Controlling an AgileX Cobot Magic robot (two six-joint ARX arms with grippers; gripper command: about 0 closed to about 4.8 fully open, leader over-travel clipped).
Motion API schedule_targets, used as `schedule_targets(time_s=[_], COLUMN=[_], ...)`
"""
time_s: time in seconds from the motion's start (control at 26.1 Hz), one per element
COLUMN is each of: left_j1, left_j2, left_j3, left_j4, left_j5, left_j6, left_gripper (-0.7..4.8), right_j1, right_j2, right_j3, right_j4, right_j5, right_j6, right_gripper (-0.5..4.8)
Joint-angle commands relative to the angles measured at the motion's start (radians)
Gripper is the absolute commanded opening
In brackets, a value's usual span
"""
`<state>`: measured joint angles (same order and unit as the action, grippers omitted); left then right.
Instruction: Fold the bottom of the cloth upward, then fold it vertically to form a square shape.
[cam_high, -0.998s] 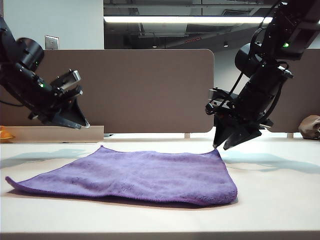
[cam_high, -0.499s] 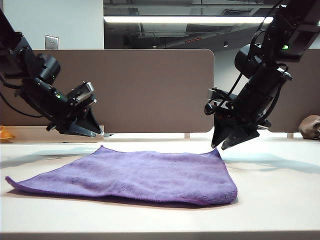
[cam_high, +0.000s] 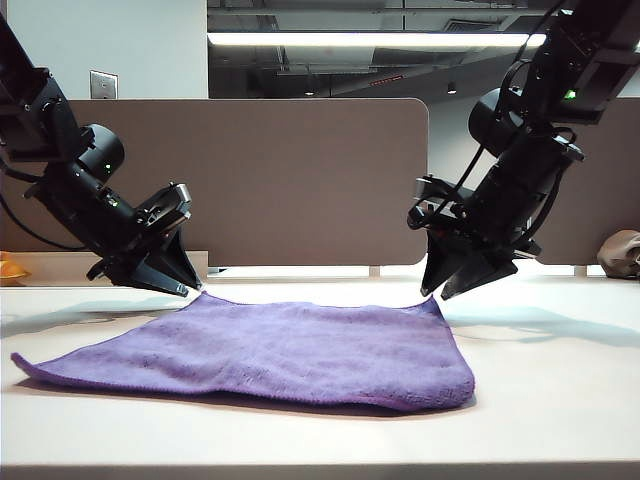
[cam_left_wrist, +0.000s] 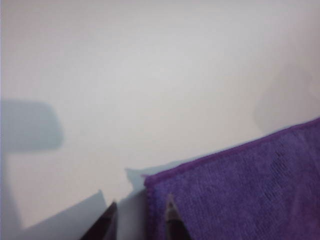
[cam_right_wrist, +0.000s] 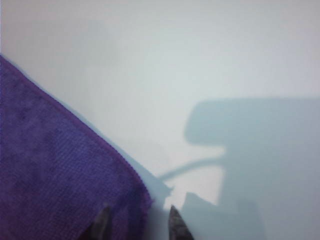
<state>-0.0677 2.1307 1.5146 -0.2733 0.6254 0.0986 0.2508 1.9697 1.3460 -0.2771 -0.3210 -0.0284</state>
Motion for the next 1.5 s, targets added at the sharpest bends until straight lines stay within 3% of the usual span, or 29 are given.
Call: schedule_targets(time_s=[0.04,1.11,1.15,1.23,1.38,1.5], left_j1=[-0.001,-0.021,-0.021,-0.021,-0.021,-0.021], left_j2=[-0.002,0.063,0.063,0.063,0.063,0.063], left_j3=[0.004,0.016,0.018,0.018,0.019,0.026], left_j4=[0.002,0.025,0.026,0.027,0.028,0.024], left_j5=[0.007,0.051,0.05,0.048,0.04,0.039], left_j6=[0.006,-0.033,-0.033,-0.048,-0.048,-0.051], left_gripper=[1.25,1.21,1.2,1.1,0.48,0.48], right_j1=[0.001,0.001,0.001,0.001,0.001,0.001], right_j2=[-0.003,0.035,0.042,0.045,0.045,0.045], right_j3=[0.005,0.005,0.005,0.005,0.005,0.005], right_j4=[0.014,0.027,0.027,0.027,0.028,0.028], right_j5=[-0.022,-0.014,-0.014,-0.014,-0.014,-0.014], right_j6=[-0.005,-0.001,-0.001,-0.001,-0.001,-0.001], right_gripper=[1.53,1.48,1.42,0.76,0.61,0.48])
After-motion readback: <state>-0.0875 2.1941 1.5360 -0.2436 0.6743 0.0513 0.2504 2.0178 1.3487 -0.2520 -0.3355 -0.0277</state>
